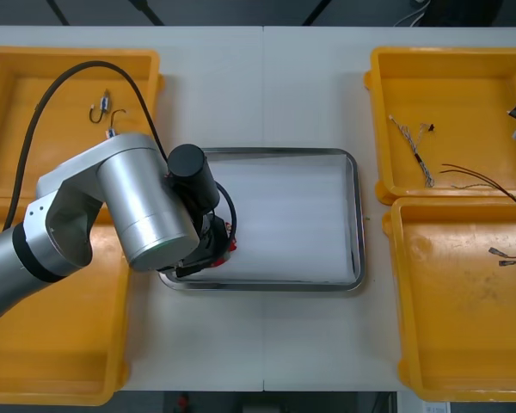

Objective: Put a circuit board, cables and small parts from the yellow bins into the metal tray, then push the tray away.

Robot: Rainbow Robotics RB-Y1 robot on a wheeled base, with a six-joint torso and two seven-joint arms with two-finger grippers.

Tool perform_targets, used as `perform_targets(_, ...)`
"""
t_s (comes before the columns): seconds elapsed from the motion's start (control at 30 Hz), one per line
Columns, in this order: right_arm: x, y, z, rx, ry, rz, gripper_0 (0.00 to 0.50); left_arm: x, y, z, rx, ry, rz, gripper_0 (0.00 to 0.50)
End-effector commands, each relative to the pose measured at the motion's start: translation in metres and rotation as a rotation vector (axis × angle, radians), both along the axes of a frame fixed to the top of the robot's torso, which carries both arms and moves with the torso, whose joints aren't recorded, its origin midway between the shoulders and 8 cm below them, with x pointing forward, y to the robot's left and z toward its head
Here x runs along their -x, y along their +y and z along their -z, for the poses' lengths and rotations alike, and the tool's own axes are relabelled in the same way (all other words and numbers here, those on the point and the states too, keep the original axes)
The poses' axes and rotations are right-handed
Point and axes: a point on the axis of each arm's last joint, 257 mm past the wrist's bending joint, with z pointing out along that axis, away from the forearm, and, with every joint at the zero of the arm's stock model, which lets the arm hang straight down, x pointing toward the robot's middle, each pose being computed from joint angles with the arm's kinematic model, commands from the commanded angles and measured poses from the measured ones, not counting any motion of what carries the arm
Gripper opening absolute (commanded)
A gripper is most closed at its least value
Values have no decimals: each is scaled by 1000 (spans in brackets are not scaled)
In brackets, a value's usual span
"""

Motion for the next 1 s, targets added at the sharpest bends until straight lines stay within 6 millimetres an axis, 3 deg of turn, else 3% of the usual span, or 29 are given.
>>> perform_targets(0.03, -6, -8, -26, 24, -62, 32, 0, -7, -17, -11, 19, -40, 5, 475)
perform_targets(0.07, -6, -8, -26, 24, -62, 32, 0, -7, -17, -12, 21, -41, 4, 500)
perform_targets(0.2, -6, -8, -26, 24, -62, 32, 0, -10, -17, -18, 15, -53, 3, 500)
perform_targets(0.47, -6, -8, -26, 24, -62, 32, 0, -14, -15, -48, 21, -69, -1, 500)
perform_targets(0.67, -6, -8, -26, 24, -62, 32, 0, -18, 8, -97, 7, -100, -11, 500)
perform_targets(0.83, -6, -8, -26, 24, -62, 32, 0, -24, 36, -149, 46, -150, -40, 500)
perform_targets(1.0, -6, -8, -26, 24, -62, 32, 0, -23, 66, -184, 68, -150, -70, 500)
